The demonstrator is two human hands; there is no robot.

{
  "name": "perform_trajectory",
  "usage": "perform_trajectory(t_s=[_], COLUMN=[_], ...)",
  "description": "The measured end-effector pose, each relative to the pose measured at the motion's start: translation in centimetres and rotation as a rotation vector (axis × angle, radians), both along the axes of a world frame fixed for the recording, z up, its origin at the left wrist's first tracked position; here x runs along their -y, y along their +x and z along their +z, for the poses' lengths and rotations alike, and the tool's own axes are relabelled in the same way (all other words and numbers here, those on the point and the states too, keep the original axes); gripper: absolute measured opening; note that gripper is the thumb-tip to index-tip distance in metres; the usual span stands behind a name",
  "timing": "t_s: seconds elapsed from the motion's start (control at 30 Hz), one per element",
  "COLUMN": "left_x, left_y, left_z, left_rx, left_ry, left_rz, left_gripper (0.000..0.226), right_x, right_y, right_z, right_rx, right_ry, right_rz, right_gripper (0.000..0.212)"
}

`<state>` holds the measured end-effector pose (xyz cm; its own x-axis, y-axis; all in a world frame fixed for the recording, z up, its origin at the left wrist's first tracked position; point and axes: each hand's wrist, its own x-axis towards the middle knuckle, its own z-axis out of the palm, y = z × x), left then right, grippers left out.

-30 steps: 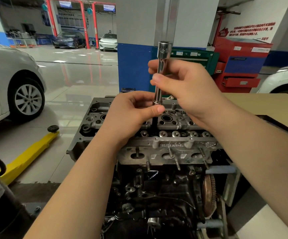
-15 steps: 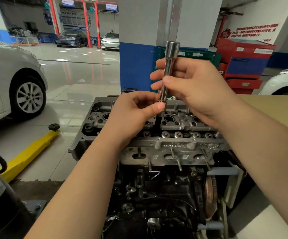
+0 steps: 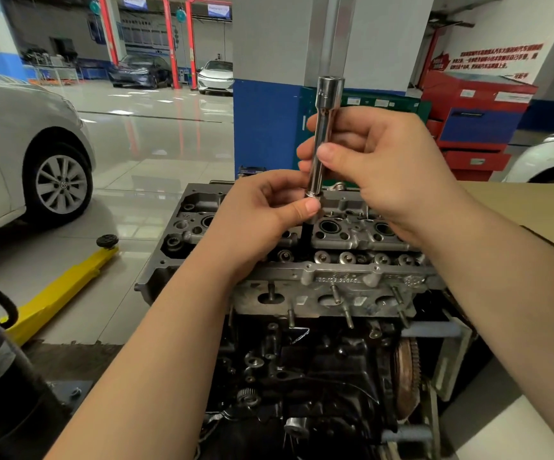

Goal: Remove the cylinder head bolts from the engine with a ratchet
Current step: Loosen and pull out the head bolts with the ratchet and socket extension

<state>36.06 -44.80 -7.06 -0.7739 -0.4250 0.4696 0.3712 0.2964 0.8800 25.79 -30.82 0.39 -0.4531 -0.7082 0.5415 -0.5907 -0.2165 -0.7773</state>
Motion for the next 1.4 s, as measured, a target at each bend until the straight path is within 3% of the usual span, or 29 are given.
perform_trajectory(t_s=[0.13, 0.23, 0.5, 0.57, 0.67, 0.73, 0.83, 0.9, 1.03, 1.17, 1.4], left_x=[-0.1, 0.0, 0.1, -0.1, -0.3, -0.2, -0.1, 0.2, 0.1, -0.1, 0.3], left_y=[-0.3, -0.5, 0.1, 0.1, -0.2, -0.3, -0.1, 0.1, 0.4, -0.1, 0.0], left_z=[0.0, -0.1, 0.1, 0.2, 0.2, 0.1, 0.1, 0.1, 0.3, 0.3, 0.2], left_rx=[0.017, -0.013, 0.027, 0.075, 0.064, 0.022, 0.028, 0.035, 0.023, 0.019, 0.027], left_ry=[-0.101, -0.058, -0.034, -0.083, -0.135, -0.072, -0.064, -0.055, 0.053, 0.009, 0.112], left_rz=[0.105, 0.16, -0.036, -0.022, 0.123, 0.135, 0.093, 0.04, -0.104, 0.047, -0.051], left_gripper=[0.042, 0.029, 0.024, 0.031, 0.043, 0.033, 0.019, 0.016, 0.036, 0.03, 0.038], right_x=[0.4, 1.0, 0.4, 0.3, 0.8, 1.0, 0.5, 0.0, 0.1, 1.1, 0.6], right_y=[0.4, 0.6, 0.1, 0.3, 0.3, 0.3, -0.2, -0.5, -0.2, 0.6, -0.1], right_z=[-0.1, -0.4, 0.1, 0.1, -0.4, -0.6, -0.4, 0.0, 0.5, -0.2, 0.1], right_rx=[-0.086, -0.087, 0.04, 0.012, -0.119, -0.106, 0.019, 0.03, -0.091, -0.185, 0.054], right_ry=[-0.061, -0.082, -0.016, -0.049, -0.074, -0.07, -0.018, 0.037, 0.034, -0.038, 0.003], right_rz=[-0.156, -0.212, 0.008, -0.099, -0.318, -0.271, 0.004, 0.095, -0.077, -0.302, 0.044], right_gripper=[0.023, 0.027, 0.022, 0.019, 0.035, 0.032, 0.02, 0.025, 0.018, 0.028, 0.022])
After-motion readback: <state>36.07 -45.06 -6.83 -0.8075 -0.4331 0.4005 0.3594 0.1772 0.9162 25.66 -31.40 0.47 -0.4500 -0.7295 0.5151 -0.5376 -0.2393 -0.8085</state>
